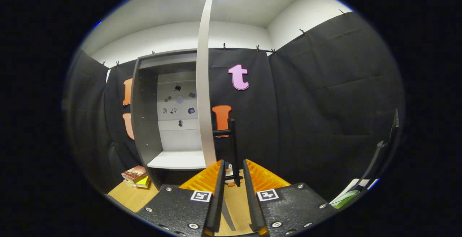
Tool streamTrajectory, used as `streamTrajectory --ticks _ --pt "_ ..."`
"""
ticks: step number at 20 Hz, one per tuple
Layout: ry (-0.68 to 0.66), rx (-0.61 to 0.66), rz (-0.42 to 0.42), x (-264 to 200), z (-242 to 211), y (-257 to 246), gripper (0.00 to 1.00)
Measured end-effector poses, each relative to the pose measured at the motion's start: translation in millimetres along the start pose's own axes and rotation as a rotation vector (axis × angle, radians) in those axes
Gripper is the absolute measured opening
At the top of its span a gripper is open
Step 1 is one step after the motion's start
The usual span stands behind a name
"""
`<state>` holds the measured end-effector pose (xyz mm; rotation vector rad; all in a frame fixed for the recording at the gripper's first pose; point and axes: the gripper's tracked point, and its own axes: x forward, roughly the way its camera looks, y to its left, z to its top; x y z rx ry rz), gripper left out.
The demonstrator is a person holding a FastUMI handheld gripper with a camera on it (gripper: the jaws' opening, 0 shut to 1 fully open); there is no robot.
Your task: Open the shoe cabinet door, grab the shoes and put them into the shoe cabinet, then close the shoe cabinet door.
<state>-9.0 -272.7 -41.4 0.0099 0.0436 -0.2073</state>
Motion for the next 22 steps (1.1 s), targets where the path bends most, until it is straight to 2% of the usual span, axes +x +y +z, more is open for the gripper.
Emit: streamTrajectory --ticks 5,6,10,14,22 --pt "-0.005 -0.039 0.020 -22 18 28 0.49" --pt "-0.015 -0.039 0.033 -26 24 38 0.57" --pt "-0.032 -0.029 0.091 -32 37 86 0.78" --pt "-0.040 -0.045 0.142 -36 42 140 0.93" --pt "-0.065 -0.057 0.203 -42 49 223 0.93"
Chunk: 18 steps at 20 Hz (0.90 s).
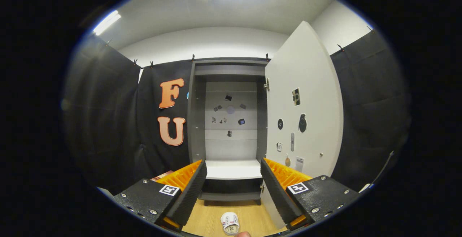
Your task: Open the shoe cabinet door, grab the shoes and put them into the shoe cabinet, then close the shoe cabinet door.
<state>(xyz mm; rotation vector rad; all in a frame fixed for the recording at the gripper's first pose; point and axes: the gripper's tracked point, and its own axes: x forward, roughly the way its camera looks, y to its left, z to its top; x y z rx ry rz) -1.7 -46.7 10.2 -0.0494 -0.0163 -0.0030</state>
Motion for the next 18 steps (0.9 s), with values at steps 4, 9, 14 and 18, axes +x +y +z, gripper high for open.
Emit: streamTrajectory --ticks 4,9,14,18 --pt "-0.004 0.002 -0.004 4 2 17 0.93" --pt "-0.004 -0.014 -0.019 3 0 24 0.93" --pt "0.004 -0.012 -0.035 3 -3 22 0.93" --pt "0.006 -0.016 -0.042 2 -4 20 0.93"
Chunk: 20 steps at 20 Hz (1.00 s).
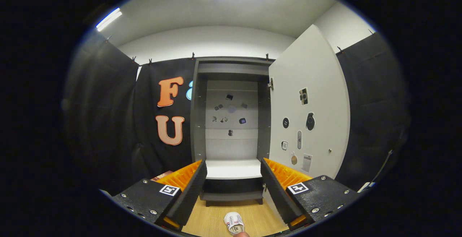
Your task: Open the shoe cabinet door, grab the shoes and put them into the shoe cabinet, then close the shoe cabinet door.
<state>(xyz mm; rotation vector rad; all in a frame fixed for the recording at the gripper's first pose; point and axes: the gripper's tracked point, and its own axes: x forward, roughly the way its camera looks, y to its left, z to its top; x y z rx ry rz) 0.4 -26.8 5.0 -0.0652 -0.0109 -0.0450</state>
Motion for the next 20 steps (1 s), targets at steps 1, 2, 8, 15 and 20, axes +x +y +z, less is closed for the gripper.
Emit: streamTrajectory --ticks 1,2,8,15,20 --pt "0.000 -0.001 -0.001 0.0 0.2 -0.4 0.93" --pt "0.000 -0.001 -0.001 0.0 -0.3 -0.7 0.93" --pt "-0.001 0.002 0.001 -0.5 0.8 -3.6 0.93" --pt "0.002 0.004 0.009 3.6 -2.2 -3.8 0.93" --pt "0.001 0.004 0.015 7.9 -2.3 -2.9 0.93"
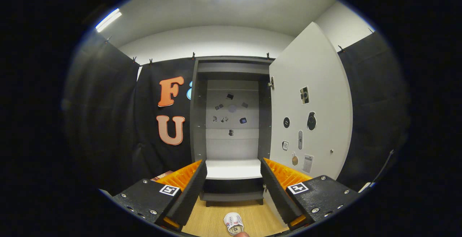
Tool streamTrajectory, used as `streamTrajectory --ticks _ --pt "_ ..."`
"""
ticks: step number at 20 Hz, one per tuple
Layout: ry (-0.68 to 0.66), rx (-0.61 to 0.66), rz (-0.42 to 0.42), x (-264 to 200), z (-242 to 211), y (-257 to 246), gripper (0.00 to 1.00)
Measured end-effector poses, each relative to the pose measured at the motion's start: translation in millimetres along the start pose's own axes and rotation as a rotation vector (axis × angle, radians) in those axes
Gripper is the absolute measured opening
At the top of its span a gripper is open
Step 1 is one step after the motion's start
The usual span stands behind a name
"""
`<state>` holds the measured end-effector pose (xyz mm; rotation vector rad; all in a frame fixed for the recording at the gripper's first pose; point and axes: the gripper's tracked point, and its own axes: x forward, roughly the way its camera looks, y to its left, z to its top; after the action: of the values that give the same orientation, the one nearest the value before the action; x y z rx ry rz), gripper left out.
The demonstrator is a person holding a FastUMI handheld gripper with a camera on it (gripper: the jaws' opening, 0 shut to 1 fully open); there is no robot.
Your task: Open the shoe cabinet door, grab the shoes and put them into the shoe cabinet, then close the shoe cabinet door.
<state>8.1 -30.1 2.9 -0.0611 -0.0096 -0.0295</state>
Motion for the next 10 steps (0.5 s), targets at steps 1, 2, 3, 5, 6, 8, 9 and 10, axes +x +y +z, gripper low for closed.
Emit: streamTrajectory --ticks 1,2,3,5,6,8,9,10 --pt "0.001 -0.001 0.001 1 -1 0 0.93" --pt "0.001 -0.001 0.001 1 -1 0 0.93" --pt "0.002 0.000 0.002 1 -1 1 0.93" --pt "0.003 -0.001 0.003 3 -2 2 0.93" --pt "0.002 -0.001 0.005 3 -2 2 0.93" --pt "0.001 0.001 0.006 3 -4 2 0.93" --pt "0.003 0.003 0.008 4 -7 3 0.93" --pt "0.010 0.007 0.010 5 -13 3 0.93"
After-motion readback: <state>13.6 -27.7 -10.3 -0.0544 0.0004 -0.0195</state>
